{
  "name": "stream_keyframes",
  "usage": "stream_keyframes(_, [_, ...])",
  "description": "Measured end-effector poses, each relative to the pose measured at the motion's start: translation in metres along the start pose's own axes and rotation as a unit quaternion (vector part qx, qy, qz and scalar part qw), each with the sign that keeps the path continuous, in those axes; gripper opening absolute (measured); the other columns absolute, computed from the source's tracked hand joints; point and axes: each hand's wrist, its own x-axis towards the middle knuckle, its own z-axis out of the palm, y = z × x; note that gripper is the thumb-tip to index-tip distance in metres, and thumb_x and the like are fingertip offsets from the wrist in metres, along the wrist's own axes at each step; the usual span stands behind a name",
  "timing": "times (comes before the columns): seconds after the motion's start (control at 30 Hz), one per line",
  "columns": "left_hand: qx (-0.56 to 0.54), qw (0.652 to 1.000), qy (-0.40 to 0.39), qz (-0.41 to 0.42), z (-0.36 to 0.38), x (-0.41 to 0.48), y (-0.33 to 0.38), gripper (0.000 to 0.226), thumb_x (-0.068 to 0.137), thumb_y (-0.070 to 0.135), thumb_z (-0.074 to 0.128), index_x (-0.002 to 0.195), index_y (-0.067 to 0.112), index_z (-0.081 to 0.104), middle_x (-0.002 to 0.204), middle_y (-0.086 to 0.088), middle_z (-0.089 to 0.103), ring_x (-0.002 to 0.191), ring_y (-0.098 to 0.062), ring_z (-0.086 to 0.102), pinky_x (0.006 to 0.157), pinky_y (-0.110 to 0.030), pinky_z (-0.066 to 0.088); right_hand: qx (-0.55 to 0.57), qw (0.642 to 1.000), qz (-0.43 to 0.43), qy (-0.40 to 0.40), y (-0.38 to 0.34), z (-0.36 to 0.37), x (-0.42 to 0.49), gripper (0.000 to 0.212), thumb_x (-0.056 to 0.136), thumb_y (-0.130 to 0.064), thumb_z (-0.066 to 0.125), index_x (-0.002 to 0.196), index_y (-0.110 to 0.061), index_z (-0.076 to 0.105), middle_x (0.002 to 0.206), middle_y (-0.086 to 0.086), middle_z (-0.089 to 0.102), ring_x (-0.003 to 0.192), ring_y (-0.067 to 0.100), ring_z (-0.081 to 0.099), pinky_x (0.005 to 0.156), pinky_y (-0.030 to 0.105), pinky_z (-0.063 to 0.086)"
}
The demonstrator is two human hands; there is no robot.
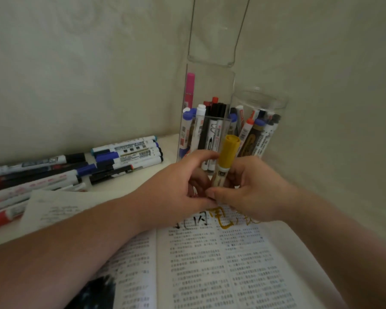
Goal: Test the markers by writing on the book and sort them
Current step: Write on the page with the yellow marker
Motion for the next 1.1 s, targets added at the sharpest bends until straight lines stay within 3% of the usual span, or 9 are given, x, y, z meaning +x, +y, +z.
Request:
stream_keyframes(0.13, [0.013, 1.000, 0.011, 0.001, 0.000, 0.000, -0.001, 0.078, 0.082, 0.031, 0.081, 0.136, 0.058, 0.032, 0.095, 0.019, 0.067, 0.088, -0.008, 0.067, 0.081, -0.034, 0.055, -0.001, 0.999, 0.014, 0.037, -0.002, 0.001, -0.004, 0.008, 0.085, -0.032, 0.079, 0.090, -0.031, 0.073, 0.080, -0.002, 0.073, 0.071, 0.016, 0.068, 0.074, 0.048, 0.058])
stream_keyframes(0.23, [0.017, 0.999, 0.031, 0.007, -0.001, 0.001, -0.002, 0.077, 0.082, 0.031, 0.081, 0.137, 0.055, 0.033, 0.097, 0.022, 0.067, 0.091, -0.002, 0.066, 0.083, -0.029, 0.055, 0.071, 0.985, -0.025, 0.157, -0.007, -0.002, -0.009, 0.016, 0.084, -0.030, 0.081, 0.093, -0.035, 0.068, 0.085, 0.000, 0.071, 0.077, 0.021, 0.068, 0.073, 0.048, 0.058])
stream_keyframes(0.43, [-0.019, 0.990, 0.137, 0.026, -0.002, 0.001, -0.004, 0.063, 0.084, 0.025, 0.080, 0.124, 0.053, 0.040, 0.096, 0.022, 0.066, 0.087, -0.007, 0.064, 0.078, -0.027, 0.052, 0.100, 0.955, -0.130, 0.248, -0.032, -0.013, 0.000, 0.068, 0.084, -0.014, 0.080, 0.129, -0.051, 0.043, 0.089, -0.001, 0.069, 0.076, 0.022, 0.069, 0.067, 0.046, 0.061])
stream_keyframes(0.67, [-0.040, 0.977, 0.209, 0.008, -0.002, 0.002, -0.014, 0.031, 0.089, 0.027, 0.073, 0.107, 0.039, 0.051, 0.091, 0.010, 0.055, 0.077, -0.010, 0.054, 0.070, -0.023, 0.048, -0.041, 0.874, -0.207, 0.438, -0.086, -0.090, 0.040, 0.051, 0.088, -0.015, 0.078, 0.129, -0.024, 0.049, 0.095, -0.009, 0.062, 0.082, 0.006, 0.067, 0.072, 0.021, 0.058])
stream_keyframes(0.77, [-0.037, 0.978, 0.205, 0.007, -0.002, 0.002, -0.015, 0.032, 0.090, 0.022, 0.072, 0.107, 0.040, 0.052, 0.093, 0.014, 0.055, 0.076, -0.009, 0.054, 0.069, -0.024, 0.049, -0.088, 0.899, -0.135, 0.407, -0.090, -0.093, 0.063, 0.044, 0.090, -0.026, 0.076, 0.125, -0.036, 0.052, 0.091, -0.013, 0.063, 0.080, -0.001, 0.065, 0.067, 0.013, 0.054])
stream_keyframes(0.87, [-0.018, 0.980, 0.198, 0.007, -0.002, 0.002, -0.016, 0.033, 0.091, 0.023, 0.071, 0.107, 0.043, 0.051, 0.094, 0.018, 0.055, 0.077, -0.008, 0.055, 0.067, -0.026, 0.051, -0.170, 0.944, -0.040, 0.280, -0.080, -0.083, 0.076, 0.027, 0.093, -0.036, 0.071, 0.119, -0.038, 0.062, 0.092, -0.018, 0.062, 0.084, -0.004, 0.061, 0.062, 0.009, 0.041])
stream_keyframes(0.93, [-0.014, 0.980, 0.197, 0.011, -0.002, 0.003, -0.017, 0.034, 0.091, 0.023, 0.071, 0.106, 0.044, 0.050, 0.094, 0.018, 0.056, 0.076, -0.009, 0.055, 0.066, -0.026, 0.051, -0.238, 0.948, -0.010, 0.210, -0.069, -0.076, 0.079, 0.018, 0.095, -0.048, 0.063, 0.104, -0.036, 0.072, 0.099, -0.018, 0.065, 0.100, 0.005, 0.060, 0.078, 0.019, 0.046])
stream_keyframes(1.0, [-0.010, 0.980, 0.197, 0.013, -0.002, 0.003, -0.018, 0.034, 0.091, 0.024, 0.071, 0.105, 0.046, 0.049, 0.093, 0.018, 0.056, 0.075, -0.010, 0.055, 0.065, -0.029, 0.052, -0.313, 0.934, -0.011, 0.174, -0.064, -0.078, 0.081, 0.040, 0.100, -0.056, 0.046, 0.094, -0.031, 0.077, 0.115, -0.018, 0.065, 0.121, 0.013, 0.048, 0.104, 0.038, 0.037])
stream_keyframes(1.1, [0.000, 0.981, 0.191, 0.008, -0.002, 0.004, -0.017, 0.034, 0.091, 0.026, 0.071, 0.104, 0.047, 0.048, 0.094, 0.019, 0.055, 0.076, -0.009, 0.056, 0.066, -0.029, 0.053, -0.268, 0.937, -0.052, 0.216, -0.070, -0.090, 0.075, 0.043, 0.105, -0.047, 0.040, 0.100, -0.027, 0.078, 0.124, -0.013, 0.061, 0.129, 0.017, 0.043, 0.112, 0.045, 0.033])
